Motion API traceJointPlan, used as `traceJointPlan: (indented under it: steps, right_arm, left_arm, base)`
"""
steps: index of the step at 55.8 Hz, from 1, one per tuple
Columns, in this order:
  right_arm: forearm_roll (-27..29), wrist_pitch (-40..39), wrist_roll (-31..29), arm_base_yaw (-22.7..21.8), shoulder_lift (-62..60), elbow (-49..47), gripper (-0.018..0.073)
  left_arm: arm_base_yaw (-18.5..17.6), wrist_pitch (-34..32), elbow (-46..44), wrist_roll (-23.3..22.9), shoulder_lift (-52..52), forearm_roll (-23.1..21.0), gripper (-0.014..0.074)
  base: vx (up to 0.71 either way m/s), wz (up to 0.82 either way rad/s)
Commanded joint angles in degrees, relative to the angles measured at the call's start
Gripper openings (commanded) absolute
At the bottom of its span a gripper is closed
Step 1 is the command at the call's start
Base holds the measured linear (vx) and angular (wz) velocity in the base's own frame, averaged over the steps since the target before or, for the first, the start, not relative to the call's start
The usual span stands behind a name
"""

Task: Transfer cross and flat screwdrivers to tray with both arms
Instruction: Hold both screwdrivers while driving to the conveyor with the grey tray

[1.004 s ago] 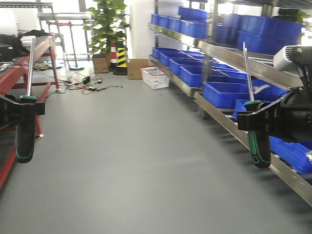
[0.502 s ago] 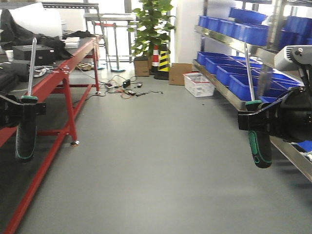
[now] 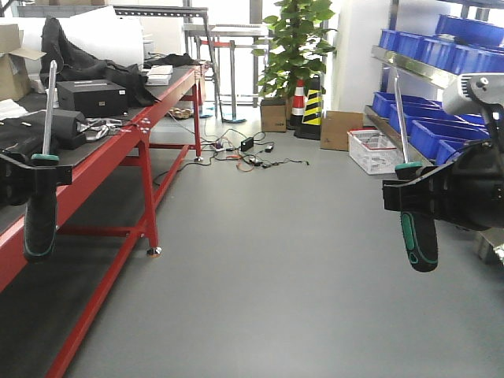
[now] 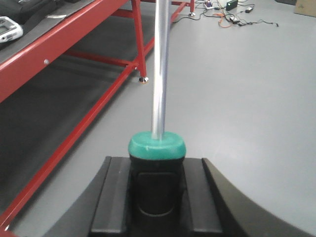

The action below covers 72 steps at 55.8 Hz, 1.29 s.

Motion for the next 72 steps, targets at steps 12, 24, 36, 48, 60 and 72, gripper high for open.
traceJointPlan:
  steps: [12, 24, 36, 48, 60, 72]
  right_arm:
    - [0.27, -5.12, -0.18, -0.13, -1.82, -1.77, -0.0008]
    - [0.27, -5.12, -0.18, -0.13, -1.71, -1.77, -0.0008]
    - [0.27, -5.12, -0.18, -0.13, -1.64, -1.77, -0.0008]
    - [0.27, -5.17, -0.18, -0.13, -1.65, -1.77, -0.0008]
    - [0.27, -5.17, -0.18, -0.13, -1.65, -1.77, -0.0008]
    - [0.32, -5.16, -0.18, -0.13, -1.65, -1.77, -0.0008]
  left_arm:
    - [-0.29, -4.17, -2.17, -0.08, -1.55, -2.17, 0.0003]
    - [-0.29, -4.17, -2.17, -0.08, -1.55, -2.17, 0.0003]
    - [-0.29, -4.17, -2.17, -0.08, -1.55, -2.17, 0.0003]
    - [-0.29, -4.17, -2.17, -0.08, -1.55, -2.17, 0.0003]
    - [-0.24, -4.16, -2.17, -0.08, -1.55, -2.17, 0.0003]
    - [-0.24, -4.16, -2.17, -0.08, -1.55, -2.17, 0.0003]
  base:
    - [0.56, 0.0]
    - [0.52, -0.21]
    - [0.48, -0.38]
    - [0.45, -0.48]
    - [0.42, -0.64]
    - [0.38, -0.76]
